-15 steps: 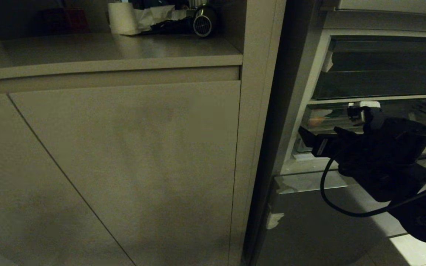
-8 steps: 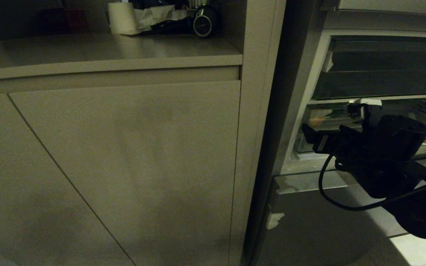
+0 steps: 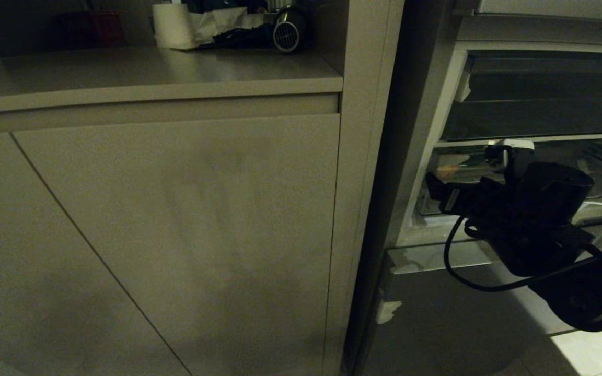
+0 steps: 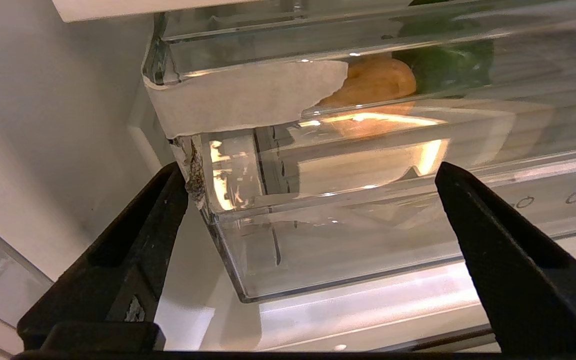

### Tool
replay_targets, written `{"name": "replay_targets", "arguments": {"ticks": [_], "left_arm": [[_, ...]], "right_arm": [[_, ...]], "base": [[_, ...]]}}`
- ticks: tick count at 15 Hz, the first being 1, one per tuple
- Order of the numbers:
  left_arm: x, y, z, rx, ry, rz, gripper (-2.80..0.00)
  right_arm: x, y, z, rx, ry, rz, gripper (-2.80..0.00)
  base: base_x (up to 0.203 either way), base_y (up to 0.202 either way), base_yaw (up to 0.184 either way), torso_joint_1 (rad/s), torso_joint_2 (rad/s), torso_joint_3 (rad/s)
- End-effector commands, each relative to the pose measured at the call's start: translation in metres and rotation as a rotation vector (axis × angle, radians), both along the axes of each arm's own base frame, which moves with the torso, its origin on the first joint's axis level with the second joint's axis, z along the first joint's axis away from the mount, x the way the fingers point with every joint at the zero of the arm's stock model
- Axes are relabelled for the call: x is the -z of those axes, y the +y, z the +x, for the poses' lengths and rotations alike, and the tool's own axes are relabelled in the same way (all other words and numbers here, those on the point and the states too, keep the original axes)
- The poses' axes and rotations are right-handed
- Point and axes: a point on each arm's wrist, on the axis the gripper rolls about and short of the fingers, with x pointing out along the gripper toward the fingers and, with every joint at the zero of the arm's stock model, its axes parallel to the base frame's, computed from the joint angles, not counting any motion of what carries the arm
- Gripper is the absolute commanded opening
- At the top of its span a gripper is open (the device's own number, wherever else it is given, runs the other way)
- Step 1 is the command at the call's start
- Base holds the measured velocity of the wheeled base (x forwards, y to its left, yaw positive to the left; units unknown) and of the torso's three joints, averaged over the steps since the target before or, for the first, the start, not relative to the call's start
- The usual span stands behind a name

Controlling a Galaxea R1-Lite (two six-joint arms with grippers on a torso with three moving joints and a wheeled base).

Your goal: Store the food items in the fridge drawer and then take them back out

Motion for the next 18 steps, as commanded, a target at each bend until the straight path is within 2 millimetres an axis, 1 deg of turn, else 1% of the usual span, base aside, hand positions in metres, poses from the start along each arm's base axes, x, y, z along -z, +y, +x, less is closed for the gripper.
{"name": "replay_targets", "arguments": {"ticks": [1, 6, 10, 14, 18], "left_arm": [[0.0, 0.0, 0.0, -0.001, 0.0, 0.0, -2.8], [0.0, 0.0, 0.0, -0.001, 0.0, 0.0, -2.8], [0.0, 0.0, 0.0, -0.001, 0.0, 0.0, -2.8], [0.0, 0.0, 0.0, -0.001, 0.0, 0.0, -2.8], [0.0, 0.0, 0.0, -0.001, 0.0, 0.0, -2.8]], "right_arm": [[0.0, 0.0, 0.0, 0.01, -0.003, 0.003, 0.0], [-0.001, 0.0, -0.003, 0.007, -0.006, 0.002, 0.0], [0.0, 0.02, -0.003, -0.058, -0.005, 0.0, 0.0], [0.0, 0.033, 0.0, -0.093, -0.006, 0.0, 0.0], [0.001, 0.031, -0.004, -0.124, -0.002, -0.001, 0.0]], "base": [[0.0, 0.0, 0.0, 0.0, 0.0, 0.0], [0.0, 0.0, 0.0, 0.0, 0.0, 0.0], [0.0, 0.0, 0.0, 0.0, 0.0, 0.0], [0.0, 0.0, 0.0, 0.0, 0.0, 0.0], [0.0, 0.0, 0.0, 0.0, 0.0, 0.0]]}}
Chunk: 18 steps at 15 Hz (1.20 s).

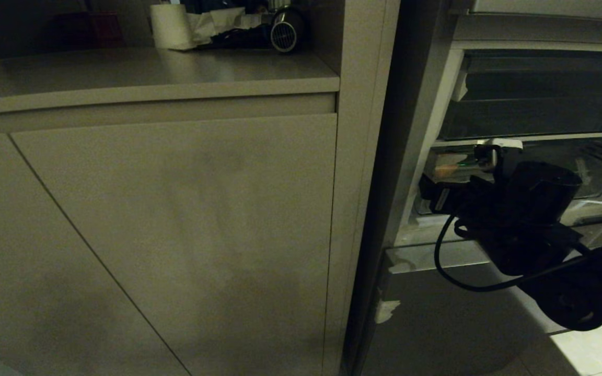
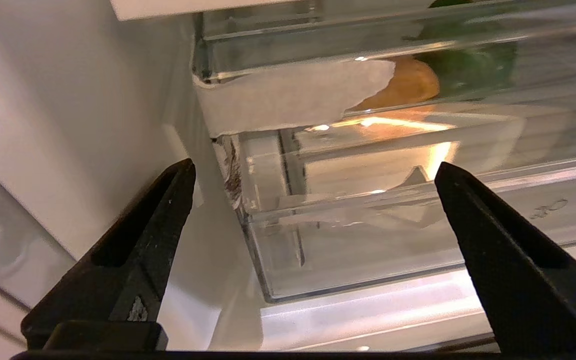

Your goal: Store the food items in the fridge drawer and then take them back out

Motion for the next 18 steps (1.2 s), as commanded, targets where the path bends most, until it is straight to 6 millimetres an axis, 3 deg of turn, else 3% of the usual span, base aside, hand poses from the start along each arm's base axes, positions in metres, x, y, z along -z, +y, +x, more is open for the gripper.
{"name": "replay_targets", "arguments": {"ticks": [1, 13, 18], "left_arm": [[0.0, 0.0, 0.0, 0.0, 0.0, 0.0, -2.8], [0.0, 0.0, 0.0, 0.0, 0.0, 0.0, -2.8], [0.0, 0.0, 0.0, 0.0, 0.0, 0.0, -2.8]], "right_arm": [[-0.001, -0.002, -0.002, -0.009, -0.003, 0.0, 0.0], [-0.001, -0.042, -0.004, -0.106, 0.001, -0.034, 0.0], [-0.004, -0.04, -0.001, -0.134, -0.013, -0.032, 0.0]], "base": [[0.0, 0.0, 0.0, 0.0, 0.0, 0.0], [0.0, 0.0, 0.0, 0.0, 0.0, 0.0], [0.0, 0.0, 0.0, 0.0, 0.0, 0.0]]}}
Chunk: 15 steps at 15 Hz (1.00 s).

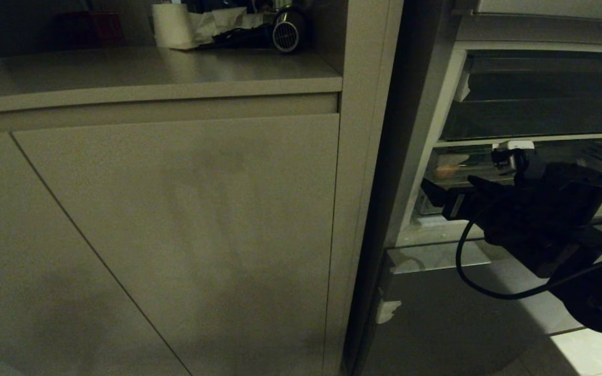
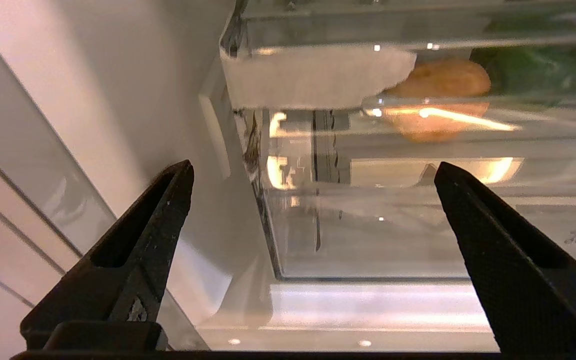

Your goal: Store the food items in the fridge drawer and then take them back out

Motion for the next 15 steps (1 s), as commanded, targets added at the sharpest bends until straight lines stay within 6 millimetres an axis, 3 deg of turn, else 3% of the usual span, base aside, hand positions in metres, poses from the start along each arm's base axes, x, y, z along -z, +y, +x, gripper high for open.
{"name": "replay_targets", "arguments": {"ticks": [1, 15], "left_arm": [[0.0004, 0.0, 0.0001, -0.001, 0.002, 0.0, -2.8], [0.0, 0.0, 0.0, 0.001, 0.0, 0.0, -2.8]], "right_arm": [[-0.0034, 0.0007, 0.002, -0.008, -0.018, 0.006, 0.0], [0.0027, 0.0022, 0.007, -0.007, -0.002, 0.001, 0.0]], "base": [[0.0, 0.0, 0.0, 0.0, 0.0, 0.0], [0.0, 0.0, 0.0, 0.0, 0.0, 0.0]]}}
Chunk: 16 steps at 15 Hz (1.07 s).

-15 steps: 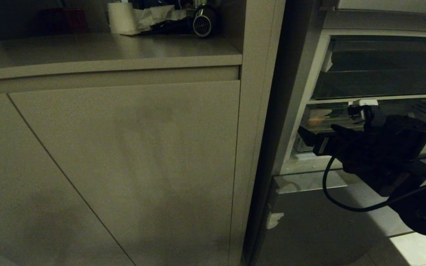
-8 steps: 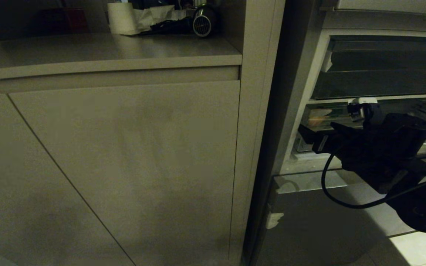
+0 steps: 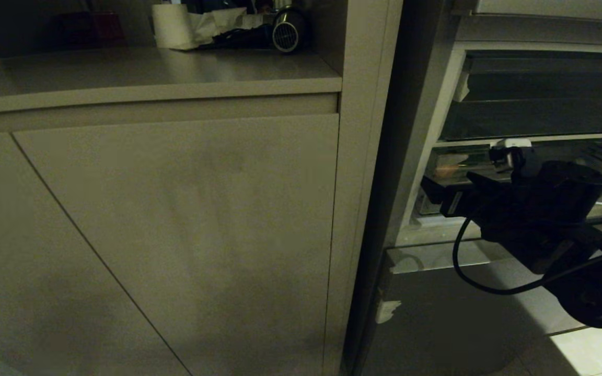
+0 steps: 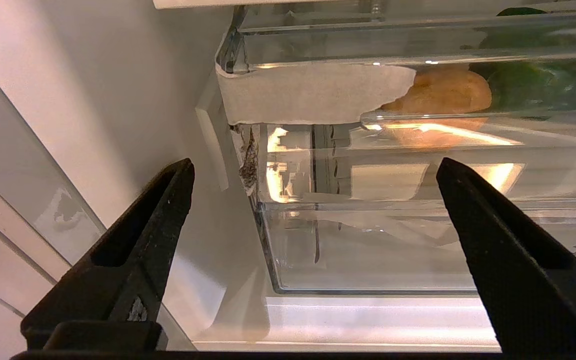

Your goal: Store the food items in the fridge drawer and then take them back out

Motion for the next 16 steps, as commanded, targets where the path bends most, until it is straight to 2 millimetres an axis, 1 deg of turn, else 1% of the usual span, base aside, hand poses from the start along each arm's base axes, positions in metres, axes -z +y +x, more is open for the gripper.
{"name": "replay_targets", "arguments": {"ticks": [1, 3, 4, 7, 12, 16], "left_arm": [[0.0, 0.0, 0.0, -0.001, 0.0, 0.0, -2.8], [0.0, 0.0, 0.0, 0.0, 0.0, 0.0, -2.8], [0.0, 0.0, 0.0, -0.001, 0.0, 0.0, -2.8], [0.0, 0.0, 0.0, -0.001, 0.0, 0.0, -2.8], [0.0, 0.0, 0.0, -0.001, 0.0, 0.0, -2.8], [0.0, 0.0, 0.0, -0.001, 0.0, 0.0, -2.8]], "right_arm": [[0.001, 0.0, 0.001, 0.001, -0.001, -0.001, 0.0], [0.001, 0.0, 0.001, 0.001, -0.001, -0.002, 0.0], [0.001, 0.001, 0.001, -0.002, -0.001, -0.003, -2.8], [0.001, 0.002, 0.001, -0.004, 0.0, -0.003, -2.8], [-0.004, 0.01, 0.001, -0.026, -0.021, -0.001, -2.8], [-0.004, 0.013, 0.0, -0.034, -0.019, -0.001, -2.8]], "base": [[0.0, 0.0, 0.0, 0.0, 0.0, 0.0], [0.0, 0.0, 0.0, 0.0, 0.0, 0.0], [0.0, 0.0, 0.0, 0.0, 0.0, 0.0], [0.0, 0.0, 0.0, 0.0, 0.0, 0.0], [0.0, 0.0, 0.0, 0.0, 0.0, 0.0], [0.0, 0.0, 0.0, 0.0, 0.0, 0.0]]}}
